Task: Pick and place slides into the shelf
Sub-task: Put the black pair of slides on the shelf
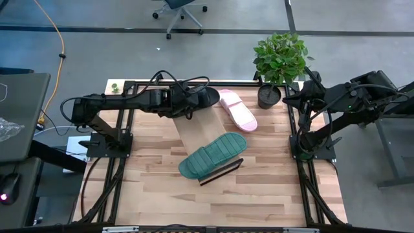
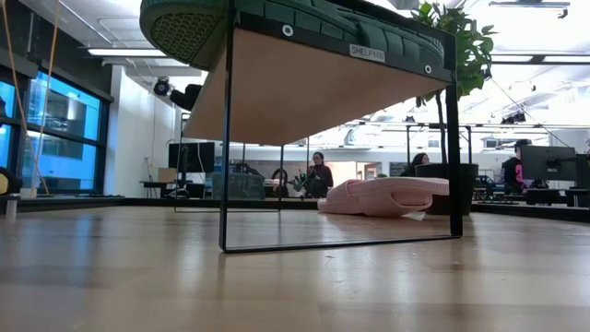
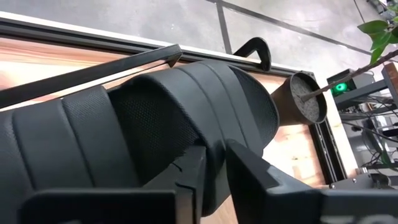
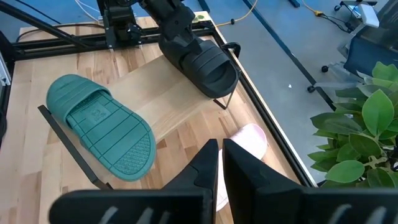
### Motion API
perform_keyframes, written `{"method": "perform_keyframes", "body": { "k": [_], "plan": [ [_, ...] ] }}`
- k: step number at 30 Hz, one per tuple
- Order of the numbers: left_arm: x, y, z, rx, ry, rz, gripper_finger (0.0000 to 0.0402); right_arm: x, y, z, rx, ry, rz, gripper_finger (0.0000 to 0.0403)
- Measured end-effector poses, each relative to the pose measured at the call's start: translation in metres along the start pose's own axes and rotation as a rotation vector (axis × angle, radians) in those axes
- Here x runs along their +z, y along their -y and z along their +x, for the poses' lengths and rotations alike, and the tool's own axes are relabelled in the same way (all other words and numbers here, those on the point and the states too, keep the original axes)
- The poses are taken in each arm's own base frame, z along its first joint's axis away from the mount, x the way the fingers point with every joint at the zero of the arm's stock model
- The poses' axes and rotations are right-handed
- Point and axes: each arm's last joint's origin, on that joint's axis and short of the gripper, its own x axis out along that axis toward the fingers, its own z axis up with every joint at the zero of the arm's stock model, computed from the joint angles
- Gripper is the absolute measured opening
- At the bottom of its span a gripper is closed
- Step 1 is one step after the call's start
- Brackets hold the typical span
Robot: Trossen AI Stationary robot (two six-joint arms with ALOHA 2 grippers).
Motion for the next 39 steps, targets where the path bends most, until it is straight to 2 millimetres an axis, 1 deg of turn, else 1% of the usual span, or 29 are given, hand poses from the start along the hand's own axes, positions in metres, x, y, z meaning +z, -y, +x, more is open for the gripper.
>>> {"method": "perform_keyframes", "body": {
  "k": [3, 6, 34, 39],
  "plan": [
    [0.0, 0.0, 0.0, 0.0, 0.0, 0.0, 0.0073, 0.0, 0.0, 0.0, 0.0, 0.0, 0.0, 0.0016],
    [0.0, 0.0, 0.0, 0.0, 0.0, 0.0, 0.0081, 0.0, 0.0, 0.0, 0.0, 0.0, 0.0, 0.0016],
    [-0.0004, -0.0034, -0.0004, 0.036, 0.011, 0.019, 0.0083, -0.0002, -0.0005, 0.0, 0.018, -0.007, -0.004, 0.0016],
    [0.0033, -0.0067, -0.0075, 0.042, 0.015, 0.022, 0.0083, -0.0002, -0.0005, 0.0, 0.018, -0.007, -0.004, 0.0016]
  ]
}}
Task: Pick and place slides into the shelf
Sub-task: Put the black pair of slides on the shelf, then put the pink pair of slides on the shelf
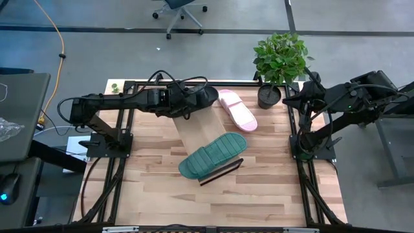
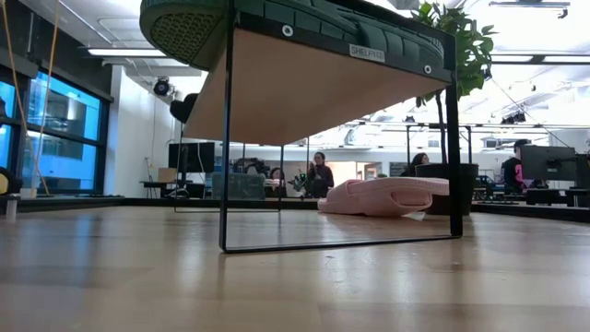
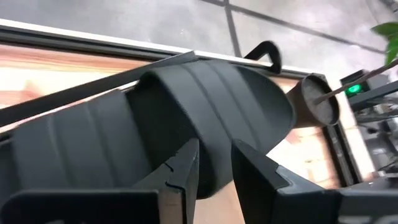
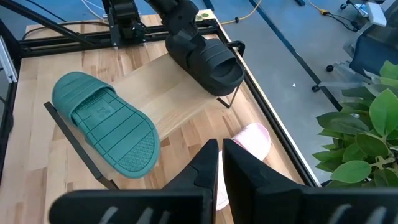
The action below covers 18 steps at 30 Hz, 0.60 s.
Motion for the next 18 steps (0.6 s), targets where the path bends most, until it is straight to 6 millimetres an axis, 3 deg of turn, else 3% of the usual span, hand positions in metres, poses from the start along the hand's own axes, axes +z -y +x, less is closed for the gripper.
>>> {"method": "perform_keyframes", "body": {
  "k": [18],
  "plan": [
    [0.012, -0.019, -0.027, 0.03, -0.048, 0.103, 0.0083, 0.0, 0.0, 0.0, 0.0, 0.001, 0.004, 0.0016]
  ]
}}
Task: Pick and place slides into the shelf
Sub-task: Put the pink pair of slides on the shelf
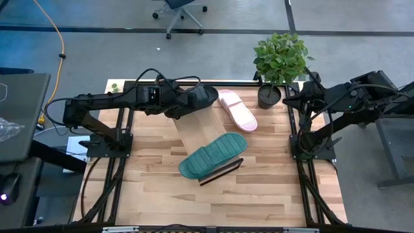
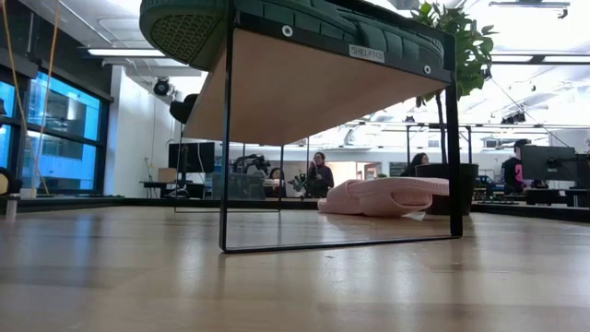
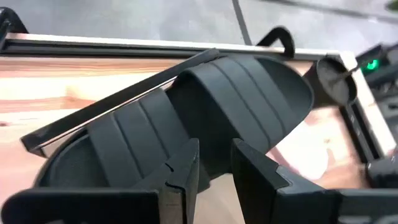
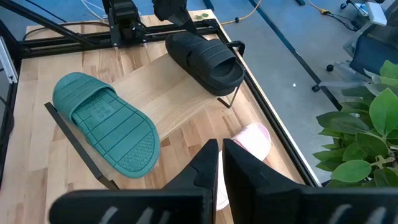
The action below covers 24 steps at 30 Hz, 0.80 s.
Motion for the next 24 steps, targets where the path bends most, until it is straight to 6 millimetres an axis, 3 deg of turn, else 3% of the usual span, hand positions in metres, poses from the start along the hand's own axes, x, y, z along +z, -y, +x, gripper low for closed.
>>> {"method": "perform_keyframes", "body": {
  "k": [9, 17, 24],
  "plan": [
    [0.019, 0.003, -0.029, -0.22, 0.07, 0.179, 0.0083, 0.0, 0.0, 0.0, -0.007, 0.003, -0.006, 0.0016],
    [0.051, -0.007, -0.085, -0.509, 0.301, 0.312, 0.0083, 0.001, 0.002, 0.0, -0.074, 0.032, 0.041, 0.0016],
    [0.075, -0.032, -0.14, -0.717, 0.53, 0.408, 0.0083, 0.006, 0.003, 0.0, -0.134, 0.109, 0.21, 0.0016]
  ]
}}
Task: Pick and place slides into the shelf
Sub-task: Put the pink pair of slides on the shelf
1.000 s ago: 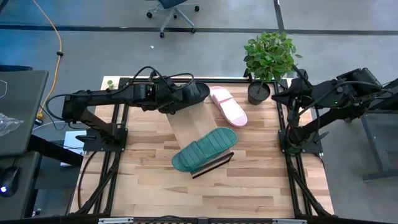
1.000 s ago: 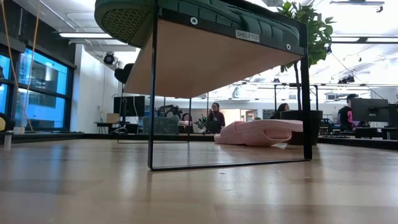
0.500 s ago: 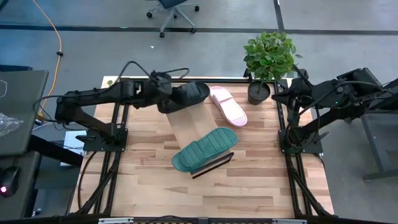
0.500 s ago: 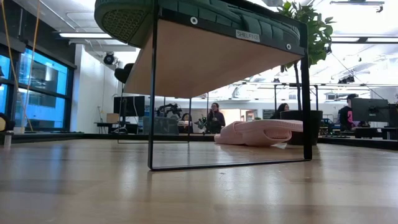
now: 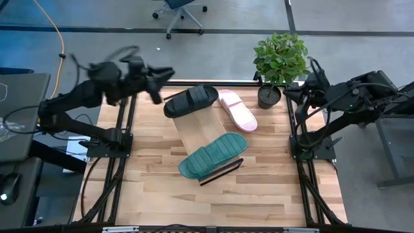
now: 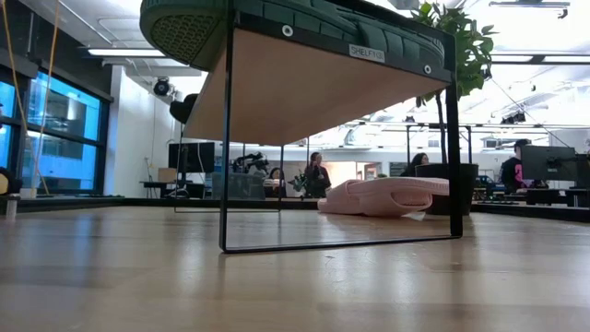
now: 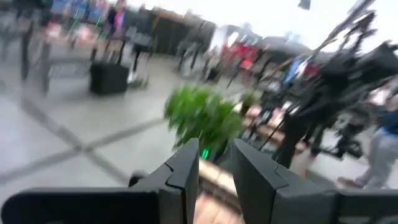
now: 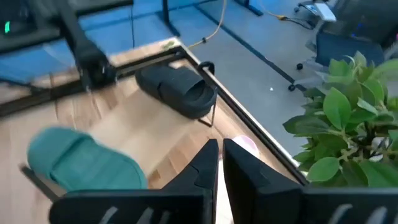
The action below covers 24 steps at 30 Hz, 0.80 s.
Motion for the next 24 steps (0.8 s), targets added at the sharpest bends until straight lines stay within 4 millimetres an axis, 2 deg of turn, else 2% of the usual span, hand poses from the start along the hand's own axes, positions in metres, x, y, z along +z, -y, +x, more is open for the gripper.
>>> {"method": "perform_keyframes", "body": {
  "k": [5, 8, 16, 21, 24],
  "plan": [
    [0.022, -0.001, -0.028, -0.147, 0.128, 0.068, 0.0083, 0.009, -0.003, 0.0, -0.001, 0.088, 0.096, 0.0016],
    [0.026, 0.0, -0.035, -0.229, 0.154, 0.109, 0.0083, 0.016, -0.006, -0.001, -0.003, 0.165, 0.141, 0.0016],
    [0.024, 0.005, -0.036, -0.402, 0.134, 0.205, 0.0083, 0.038, -0.014, -0.007, 0.095, 0.325, 0.116, 0.0016],
    [0.024, 0.006, -0.037, -0.456, 0.132, 0.245, 0.0083, 0.043, -0.014, -0.012, 0.2, 0.356, 0.122, 0.0016],
    [0.032, 0.007, -0.042, -0.464, 0.125, 0.283, 0.0083, 0.043, -0.008, -0.018, 0.216, 0.371, 0.146, 0.0016]
  ]
}}
